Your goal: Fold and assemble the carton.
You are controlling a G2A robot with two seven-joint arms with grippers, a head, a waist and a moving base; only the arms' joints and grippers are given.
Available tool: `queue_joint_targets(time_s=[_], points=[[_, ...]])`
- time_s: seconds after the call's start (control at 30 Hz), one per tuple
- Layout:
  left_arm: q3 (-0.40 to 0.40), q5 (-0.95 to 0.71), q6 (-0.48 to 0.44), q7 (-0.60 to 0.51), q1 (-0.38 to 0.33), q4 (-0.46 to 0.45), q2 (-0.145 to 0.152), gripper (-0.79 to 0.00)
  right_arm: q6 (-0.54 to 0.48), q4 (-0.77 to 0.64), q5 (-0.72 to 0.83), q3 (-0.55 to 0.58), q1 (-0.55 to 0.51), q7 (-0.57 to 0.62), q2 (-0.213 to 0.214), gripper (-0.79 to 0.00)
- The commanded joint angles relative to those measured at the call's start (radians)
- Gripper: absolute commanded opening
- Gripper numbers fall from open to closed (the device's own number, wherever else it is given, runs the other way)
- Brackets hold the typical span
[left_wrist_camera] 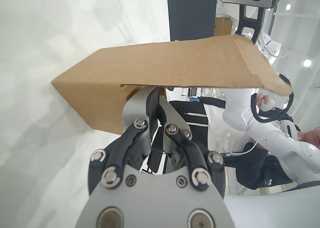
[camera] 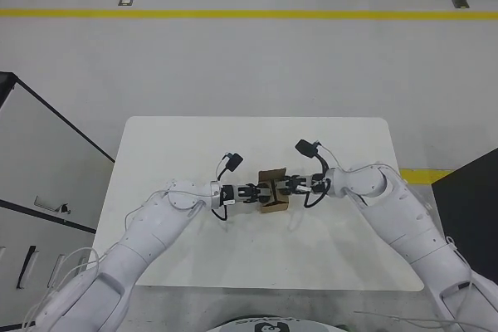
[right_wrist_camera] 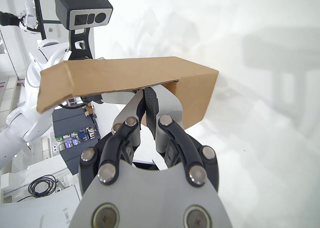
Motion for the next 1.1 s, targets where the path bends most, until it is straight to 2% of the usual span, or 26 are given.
queue_joint_targets(time_s=[0.0,1.07], points=[[-0.001,-0.002,-0.003,-0.001,0.000,0.002,-0.001,-0.785,0.003,0.003,-0.004,-0.005,0.000,0.002,-0.001,-0.785],[-0.036,0.006,-0.013,-0.025,0.010,0.001,-0.001,-0.785,0.016,0.007,-0.018,-0.012,0.009,0.004,-0.013,-0.785]])
